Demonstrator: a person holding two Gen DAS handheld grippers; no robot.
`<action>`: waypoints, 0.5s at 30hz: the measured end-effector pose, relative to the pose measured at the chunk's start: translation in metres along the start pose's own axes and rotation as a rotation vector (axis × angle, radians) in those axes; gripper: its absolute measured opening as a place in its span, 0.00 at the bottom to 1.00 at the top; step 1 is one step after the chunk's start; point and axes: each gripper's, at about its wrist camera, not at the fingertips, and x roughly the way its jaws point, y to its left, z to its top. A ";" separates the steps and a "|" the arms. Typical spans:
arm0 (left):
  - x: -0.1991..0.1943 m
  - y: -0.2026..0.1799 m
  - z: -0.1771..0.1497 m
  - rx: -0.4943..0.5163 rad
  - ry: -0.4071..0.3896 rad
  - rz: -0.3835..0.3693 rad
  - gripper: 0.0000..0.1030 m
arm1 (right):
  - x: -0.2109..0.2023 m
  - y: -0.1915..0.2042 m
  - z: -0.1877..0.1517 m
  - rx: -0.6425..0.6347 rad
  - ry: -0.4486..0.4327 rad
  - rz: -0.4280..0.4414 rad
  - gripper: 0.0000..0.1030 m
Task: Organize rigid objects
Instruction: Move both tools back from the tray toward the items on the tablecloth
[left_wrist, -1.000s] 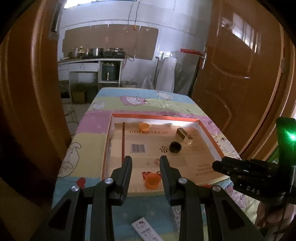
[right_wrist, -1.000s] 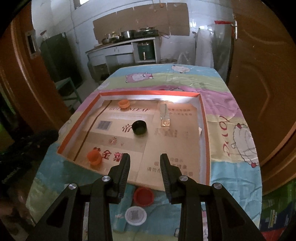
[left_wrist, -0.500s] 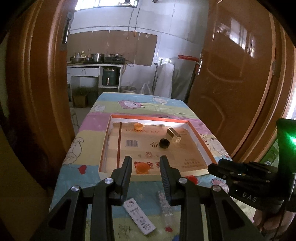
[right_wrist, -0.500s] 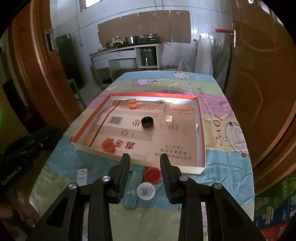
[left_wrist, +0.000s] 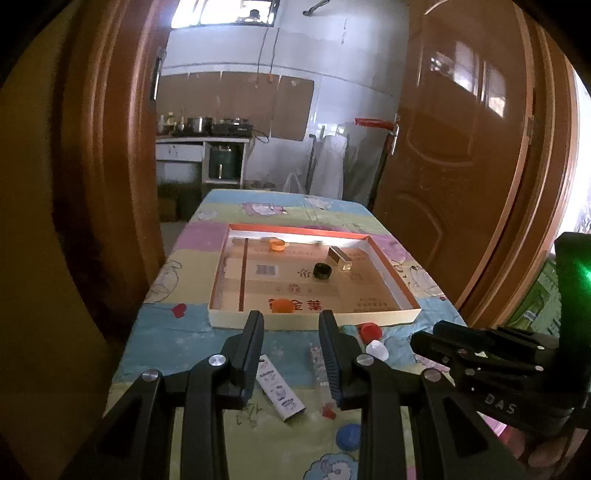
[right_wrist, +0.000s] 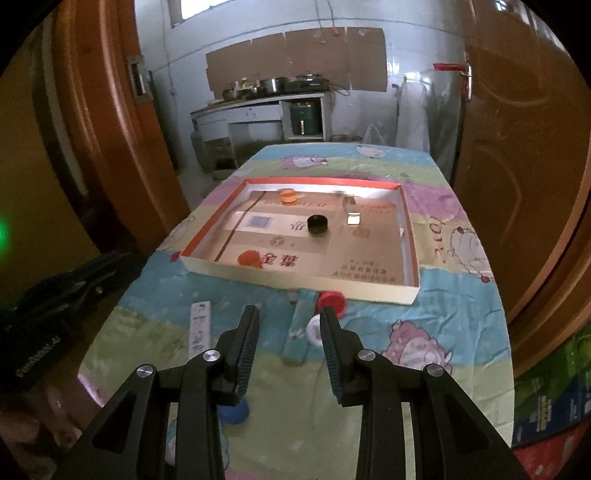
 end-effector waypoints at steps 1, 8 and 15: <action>-0.003 0.000 -0.001 0.001 -0.007 0.003 0.30 | -0.003 0.002 -0.002 -0.001 -0.002 0.002 0.34; -0.023 -0.005 -0.013 0.013 -0.040 0.002 0.30 | -0.024 0.017 -0.019 -0.022 -0.021 0.004 0.49; -0.032 -0.005 -0.030 0.028 -0.041 0.012 0.30 | -0.033 0.029 -0.038 -0.038 -0.022 0.002 0.50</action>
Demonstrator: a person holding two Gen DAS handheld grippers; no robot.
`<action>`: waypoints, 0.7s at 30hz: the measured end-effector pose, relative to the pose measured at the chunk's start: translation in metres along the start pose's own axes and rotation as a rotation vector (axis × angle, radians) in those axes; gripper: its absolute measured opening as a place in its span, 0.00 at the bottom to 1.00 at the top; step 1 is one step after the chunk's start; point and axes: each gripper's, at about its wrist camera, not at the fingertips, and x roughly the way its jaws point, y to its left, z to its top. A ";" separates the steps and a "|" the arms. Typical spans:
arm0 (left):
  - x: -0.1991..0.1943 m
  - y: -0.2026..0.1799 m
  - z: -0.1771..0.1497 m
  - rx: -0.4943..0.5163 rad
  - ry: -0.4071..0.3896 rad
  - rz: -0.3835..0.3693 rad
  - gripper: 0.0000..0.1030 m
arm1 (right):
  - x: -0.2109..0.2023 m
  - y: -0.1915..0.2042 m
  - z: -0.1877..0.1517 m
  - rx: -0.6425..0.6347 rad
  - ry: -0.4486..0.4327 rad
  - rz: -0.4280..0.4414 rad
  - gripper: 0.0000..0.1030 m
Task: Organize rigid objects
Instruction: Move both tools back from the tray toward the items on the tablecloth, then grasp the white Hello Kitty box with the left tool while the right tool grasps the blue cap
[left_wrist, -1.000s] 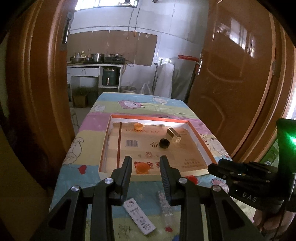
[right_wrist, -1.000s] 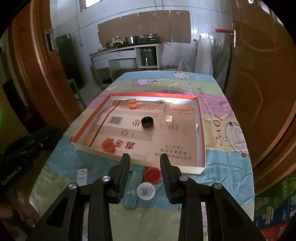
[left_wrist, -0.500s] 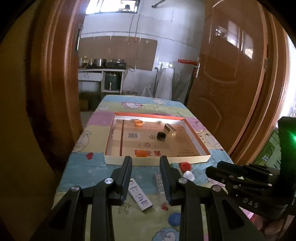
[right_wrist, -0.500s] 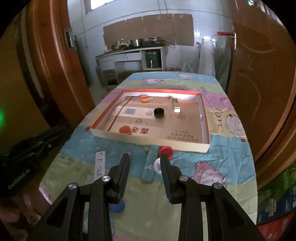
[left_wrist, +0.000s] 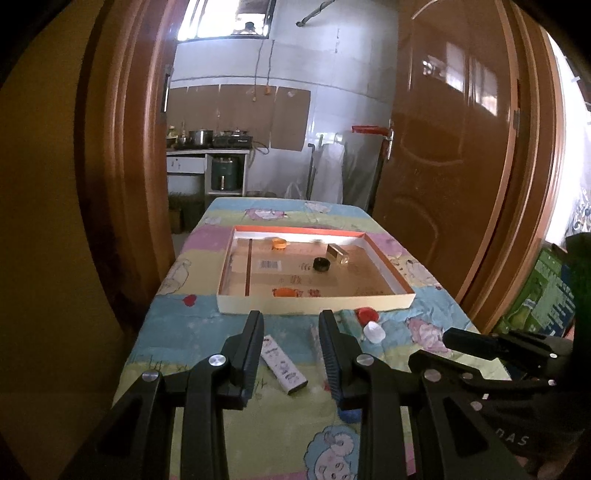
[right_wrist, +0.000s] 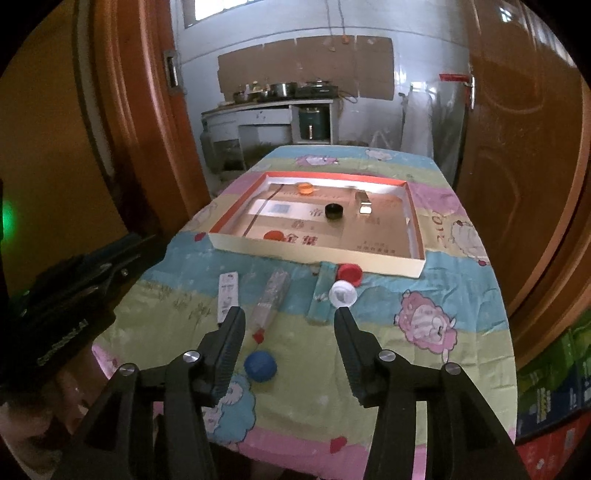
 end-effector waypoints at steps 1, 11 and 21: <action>-0.001 0.001 -0.003 -0.003 0.003 -0.004 0.30 | 0.000 0.002 -0.003 -0.002 -0.001 0.001 0.50; 0.000 0.008 -0.034 -0.012 0.053 -0.022 0.39 | 0.009 0.018 -0.034 -0.020 0.012 0.025 0.51; 0.007 0.016 -0.054 -0.019 0.092 0.003 0.39 | 0.034 0.026 -0.054 -0.048 0.059 0.038 0.51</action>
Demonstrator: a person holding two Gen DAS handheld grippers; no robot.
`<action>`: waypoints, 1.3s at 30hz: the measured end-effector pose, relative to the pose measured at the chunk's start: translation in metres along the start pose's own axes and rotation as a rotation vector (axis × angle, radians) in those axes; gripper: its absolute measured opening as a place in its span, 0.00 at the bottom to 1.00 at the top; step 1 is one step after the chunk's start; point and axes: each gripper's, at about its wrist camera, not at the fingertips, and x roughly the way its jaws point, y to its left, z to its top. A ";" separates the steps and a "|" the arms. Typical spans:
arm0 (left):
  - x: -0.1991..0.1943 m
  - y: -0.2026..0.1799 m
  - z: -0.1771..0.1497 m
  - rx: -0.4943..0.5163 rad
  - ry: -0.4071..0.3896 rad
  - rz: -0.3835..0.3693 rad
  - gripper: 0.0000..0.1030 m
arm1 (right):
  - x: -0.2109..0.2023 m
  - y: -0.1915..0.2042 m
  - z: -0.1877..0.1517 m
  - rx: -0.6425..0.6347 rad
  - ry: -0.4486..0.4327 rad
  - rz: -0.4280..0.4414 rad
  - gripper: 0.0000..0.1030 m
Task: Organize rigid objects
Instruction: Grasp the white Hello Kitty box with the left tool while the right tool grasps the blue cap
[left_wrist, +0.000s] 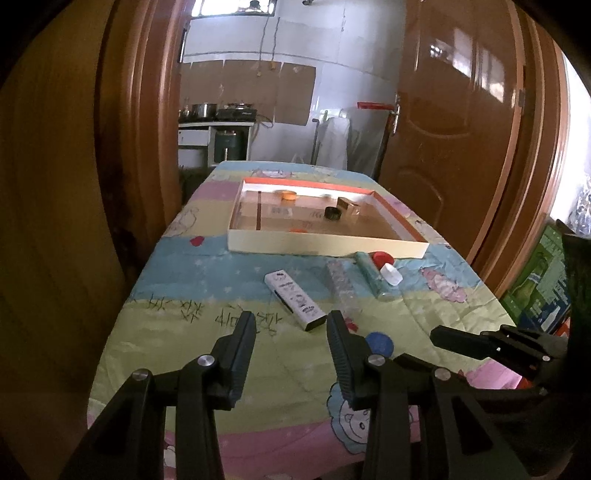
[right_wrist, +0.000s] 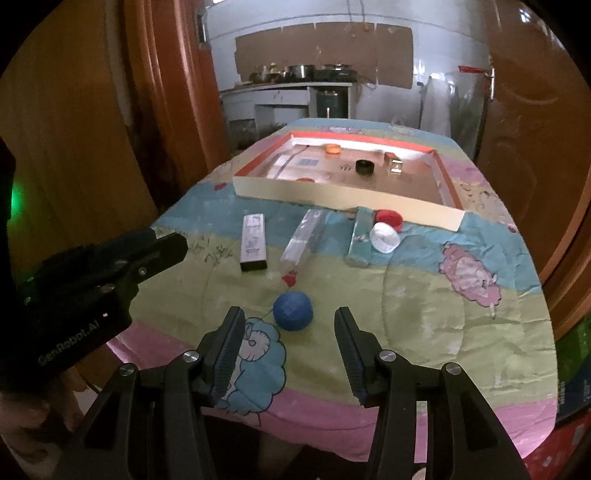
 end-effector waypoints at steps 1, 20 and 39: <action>0.001 0.001 -0.001 -0.002 0.002 0.000 0.39 | 0.003 0.000 -0.001 0.001 0.004 0.000 0.51; 0.080 -0.006 0.031 -0.062 0.128 0.046 0.39 | 0.058 -0.001 0.004 -0.019 0.016 -0.045 0.47; 0.127 -0.031 0.026 -0.021 0.230 0.262 0.39 | 0.054 -0.007 -0.007 -0.031 -0.040 0.001 0.30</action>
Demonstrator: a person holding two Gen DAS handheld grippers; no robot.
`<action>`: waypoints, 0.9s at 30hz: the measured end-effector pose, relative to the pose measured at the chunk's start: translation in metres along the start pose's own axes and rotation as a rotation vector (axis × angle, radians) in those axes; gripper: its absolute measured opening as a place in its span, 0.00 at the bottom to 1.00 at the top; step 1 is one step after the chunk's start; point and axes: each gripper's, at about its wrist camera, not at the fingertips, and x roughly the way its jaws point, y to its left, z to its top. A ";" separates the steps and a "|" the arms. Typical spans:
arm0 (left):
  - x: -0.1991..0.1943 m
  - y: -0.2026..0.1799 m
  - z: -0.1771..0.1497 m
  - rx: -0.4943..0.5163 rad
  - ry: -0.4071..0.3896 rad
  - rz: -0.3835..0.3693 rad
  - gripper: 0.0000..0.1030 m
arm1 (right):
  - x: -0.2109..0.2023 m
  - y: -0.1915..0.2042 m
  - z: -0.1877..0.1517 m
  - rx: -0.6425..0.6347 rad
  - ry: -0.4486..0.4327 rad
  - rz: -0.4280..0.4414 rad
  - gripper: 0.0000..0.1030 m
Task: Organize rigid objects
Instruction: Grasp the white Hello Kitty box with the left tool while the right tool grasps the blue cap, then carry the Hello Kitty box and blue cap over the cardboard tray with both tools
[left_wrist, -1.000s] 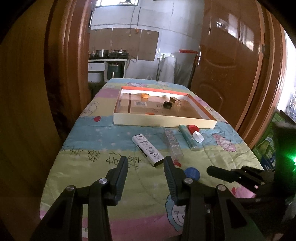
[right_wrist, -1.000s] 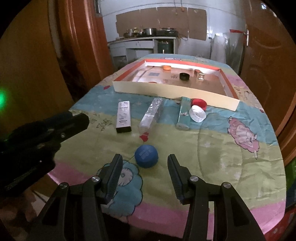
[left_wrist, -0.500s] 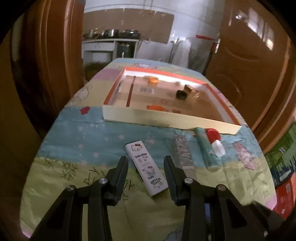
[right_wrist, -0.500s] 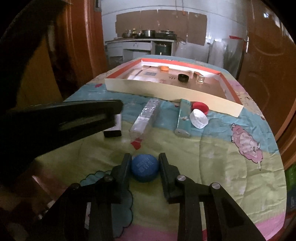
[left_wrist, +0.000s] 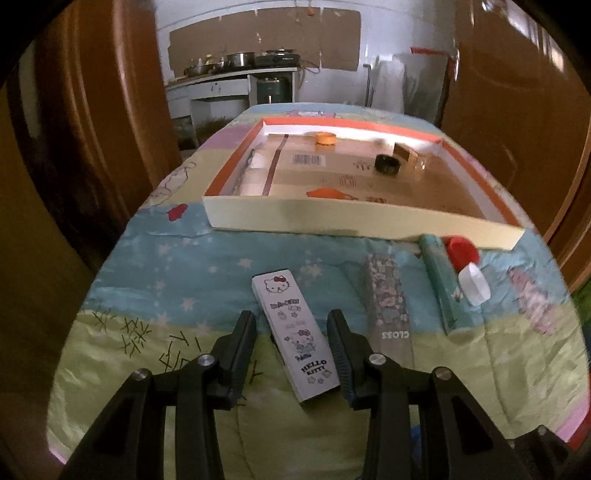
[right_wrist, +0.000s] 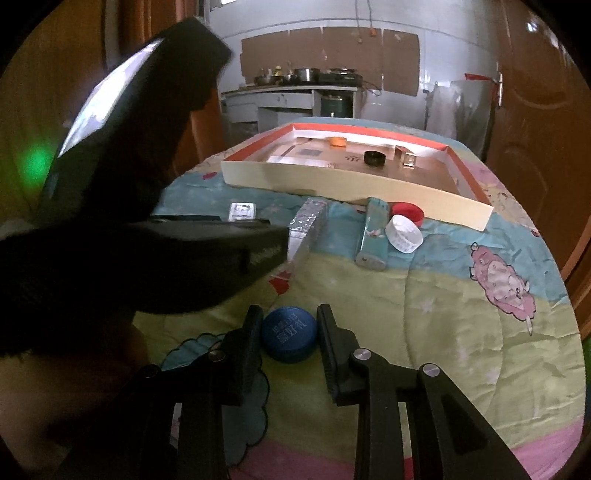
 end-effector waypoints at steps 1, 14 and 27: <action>0.000 -0.002 0.000 0.010 -0.003 0.005 0.35 | 0.000 -0.001 0.000 0.003 -0.002 0.005 0.30; -0.010 0.010 -0.010 -0.002 -0.033 -0.092 0.27 | -0.010 -0.014 -0.005 0.056 -0.024 0.060 0.30; -0.042 0.014 -0.008 -0.008 -0.105 -0.150 0.27 | -0.024 -0.019 -0.002 0.068 -0.058 0.040 0.30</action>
